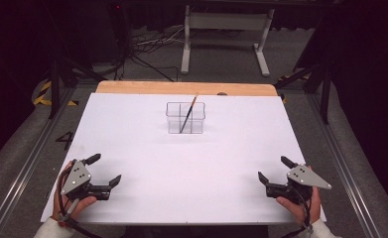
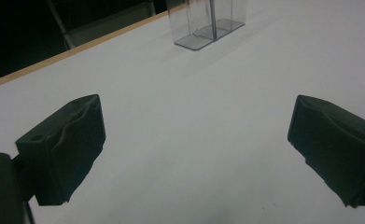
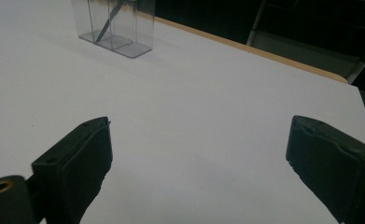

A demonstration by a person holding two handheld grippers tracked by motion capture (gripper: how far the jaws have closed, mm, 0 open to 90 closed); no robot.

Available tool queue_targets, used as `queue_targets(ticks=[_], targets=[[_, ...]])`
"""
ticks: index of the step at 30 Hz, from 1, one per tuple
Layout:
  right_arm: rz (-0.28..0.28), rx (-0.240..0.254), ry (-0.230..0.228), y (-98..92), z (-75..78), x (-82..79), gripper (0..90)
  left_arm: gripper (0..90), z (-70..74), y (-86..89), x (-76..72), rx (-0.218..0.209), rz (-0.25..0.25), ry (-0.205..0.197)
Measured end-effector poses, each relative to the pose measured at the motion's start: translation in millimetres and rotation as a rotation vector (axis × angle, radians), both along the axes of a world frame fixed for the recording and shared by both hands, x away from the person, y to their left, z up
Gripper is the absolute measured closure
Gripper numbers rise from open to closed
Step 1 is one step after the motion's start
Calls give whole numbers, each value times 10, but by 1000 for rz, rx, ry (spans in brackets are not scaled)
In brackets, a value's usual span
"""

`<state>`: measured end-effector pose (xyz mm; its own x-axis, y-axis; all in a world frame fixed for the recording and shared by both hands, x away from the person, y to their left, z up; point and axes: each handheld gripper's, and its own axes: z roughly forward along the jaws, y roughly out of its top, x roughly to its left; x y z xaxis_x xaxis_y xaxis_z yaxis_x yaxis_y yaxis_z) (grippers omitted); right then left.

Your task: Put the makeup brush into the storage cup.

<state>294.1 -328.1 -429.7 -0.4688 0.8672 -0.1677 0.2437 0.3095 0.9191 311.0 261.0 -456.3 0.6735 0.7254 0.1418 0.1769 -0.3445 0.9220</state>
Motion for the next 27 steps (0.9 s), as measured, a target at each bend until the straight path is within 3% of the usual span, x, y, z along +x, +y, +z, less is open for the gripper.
queue_targets(ticks=[9, 27], targets=[[26, -23, -4, 13, -12, 23, 77, 55, -10, -6, -6, 5, 18, -3], [25, -33, 0, 32, -11, 10, 77, 56, 5, -20, -23, -2, 13, -18]])
